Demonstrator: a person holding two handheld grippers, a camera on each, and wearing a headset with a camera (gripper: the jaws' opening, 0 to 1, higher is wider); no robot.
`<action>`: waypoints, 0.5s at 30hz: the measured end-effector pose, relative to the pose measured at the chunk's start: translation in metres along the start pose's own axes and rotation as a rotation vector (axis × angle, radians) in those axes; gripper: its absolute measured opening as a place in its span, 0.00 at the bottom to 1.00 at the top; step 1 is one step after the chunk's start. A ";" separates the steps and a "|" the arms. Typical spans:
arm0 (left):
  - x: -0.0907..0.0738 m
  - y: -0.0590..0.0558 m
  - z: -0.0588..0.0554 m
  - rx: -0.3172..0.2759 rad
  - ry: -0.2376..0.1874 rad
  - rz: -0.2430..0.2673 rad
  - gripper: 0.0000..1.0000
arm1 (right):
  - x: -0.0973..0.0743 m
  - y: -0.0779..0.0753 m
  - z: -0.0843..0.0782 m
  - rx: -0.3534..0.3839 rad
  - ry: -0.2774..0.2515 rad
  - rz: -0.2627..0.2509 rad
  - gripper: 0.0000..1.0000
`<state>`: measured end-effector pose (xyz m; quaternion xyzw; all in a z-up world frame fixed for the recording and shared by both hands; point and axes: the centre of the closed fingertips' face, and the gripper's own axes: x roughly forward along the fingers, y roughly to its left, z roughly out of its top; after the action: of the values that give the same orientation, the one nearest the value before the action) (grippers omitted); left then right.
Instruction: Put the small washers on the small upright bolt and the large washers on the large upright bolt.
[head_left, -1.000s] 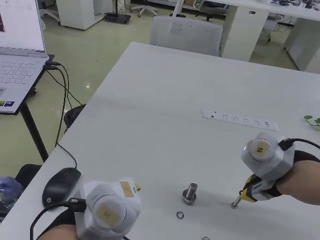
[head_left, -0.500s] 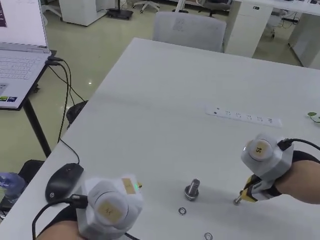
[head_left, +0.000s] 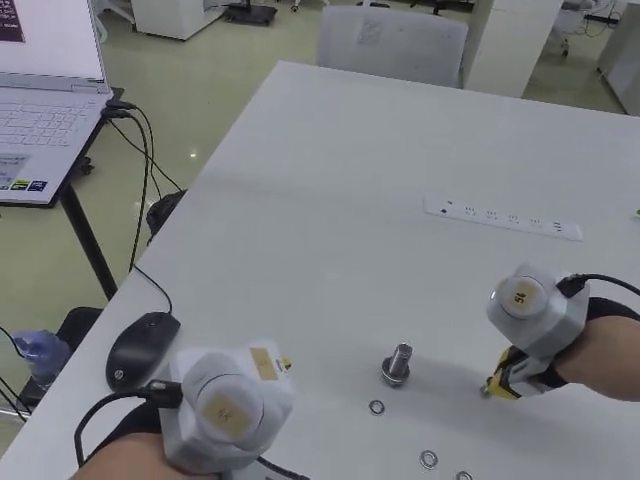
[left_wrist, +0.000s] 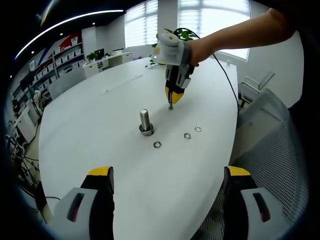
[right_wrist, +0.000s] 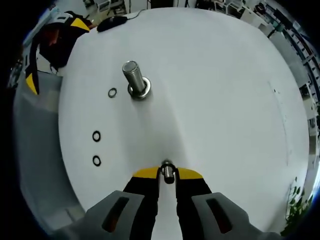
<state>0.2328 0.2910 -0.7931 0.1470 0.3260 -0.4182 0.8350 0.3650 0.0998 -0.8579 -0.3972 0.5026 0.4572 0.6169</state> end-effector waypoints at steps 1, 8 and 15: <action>0.000 0.000 0.000 0.000 0.001 0.000 0.90 | 0.003 -0.001 -0.001 -0.002 0.003 0.003 0.12; 0.001 -0.002 -0.002 0.002 0.015 -0.005 0.89 | 0.009 0.002 -0.002 -0.011 0.018 0.015 0.12; 0.001 -0.001 -0.002 0.004 0.017 -0.006 0.88 | 0.013 0.007 -0.004 -0.021 0.026 0.020 0.12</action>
<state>0.2313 0.2910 -0.7950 0.1513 0.3326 -0.4200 0.8307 0.3580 0.1001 -0.8717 -0.4047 0.5095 0.4633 0.6016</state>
